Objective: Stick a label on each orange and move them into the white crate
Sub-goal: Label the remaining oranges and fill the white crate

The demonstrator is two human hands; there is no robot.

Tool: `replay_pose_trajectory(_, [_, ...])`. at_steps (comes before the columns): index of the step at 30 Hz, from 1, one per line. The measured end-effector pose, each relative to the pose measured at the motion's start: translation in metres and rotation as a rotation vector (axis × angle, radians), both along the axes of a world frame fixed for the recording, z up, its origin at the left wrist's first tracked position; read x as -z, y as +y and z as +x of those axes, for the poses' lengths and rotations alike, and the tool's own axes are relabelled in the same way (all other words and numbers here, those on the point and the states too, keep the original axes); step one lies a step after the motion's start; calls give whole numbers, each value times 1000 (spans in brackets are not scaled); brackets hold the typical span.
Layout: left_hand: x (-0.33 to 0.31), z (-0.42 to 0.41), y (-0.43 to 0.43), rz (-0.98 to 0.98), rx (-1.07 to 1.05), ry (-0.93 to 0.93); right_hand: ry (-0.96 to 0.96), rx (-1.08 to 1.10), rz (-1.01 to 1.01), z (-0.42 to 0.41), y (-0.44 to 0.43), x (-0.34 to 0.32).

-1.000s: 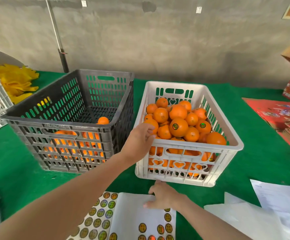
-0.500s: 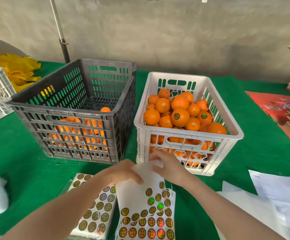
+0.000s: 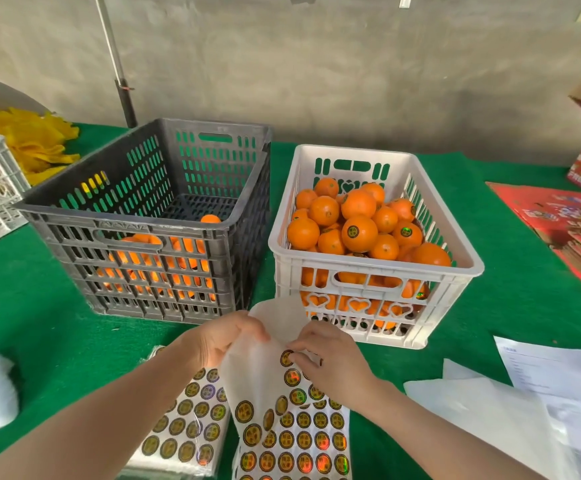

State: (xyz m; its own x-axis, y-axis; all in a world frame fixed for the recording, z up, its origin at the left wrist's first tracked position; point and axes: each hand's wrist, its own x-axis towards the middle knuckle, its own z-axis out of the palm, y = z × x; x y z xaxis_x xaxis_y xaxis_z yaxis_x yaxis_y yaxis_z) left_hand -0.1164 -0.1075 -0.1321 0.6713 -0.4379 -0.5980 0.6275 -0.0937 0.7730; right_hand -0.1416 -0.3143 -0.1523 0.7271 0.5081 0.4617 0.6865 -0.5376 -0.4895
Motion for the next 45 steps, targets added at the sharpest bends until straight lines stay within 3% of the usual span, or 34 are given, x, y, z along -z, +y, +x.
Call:
replay_pose_trajectory(3, [3, 2, 1, -22, -27, 53, -173, -17, 17, -1, 3, 0])
replay_pose_trajectory(7, [6, 6, 2, 2, -18, 50, -151, -11, 8, -2, 6, -2])
replay_pose_trajectory(15, [3, 14, 1, 21, 49, 77, 198, -19, -1, 0, 12, -13])
replay_pose_trajectory(19, [-2, 14, 0, 200, 221, -8, 539, 38, 175, 5, 11, -23])
replay_pose_trajectory(22, [4, 16, -2, 283, 307, -48, 669, 78, 317, 9, 11, -31])
replay_pose_trajectory(26, [16, 14, -14, 455, 494, -190, 679, 94, 386, 15, 17, -47])
replay_pose_trajectory(30, [21, 12, -25, 780, 604, -564, 595, 94, 456, 25, 35, -71])
replay_pose_trajectory(33, [-3, 10, -11, 854, 357, -894, 394, 10, 573, 36, 53, -99])
replay_pose_trajectory(36, [-49, 9, 26, 704, -9, -1277, 219, -52, 650, 54, 80, -125])
replay_pose_trajectory(38, [-80, 12, 60, 623, -227, -1387, 108, -41, 635, 73, 106, -138])
replay_pose_trajectory(42, [-115, 48, 125, 756, -588, -1312, -32, 24, 385, 120, 168, -148])
replay_pose_trajectory(45, [-126, 94, 172, 1024, -473, -1064, 61, 18, 180, 147, 199, -141])
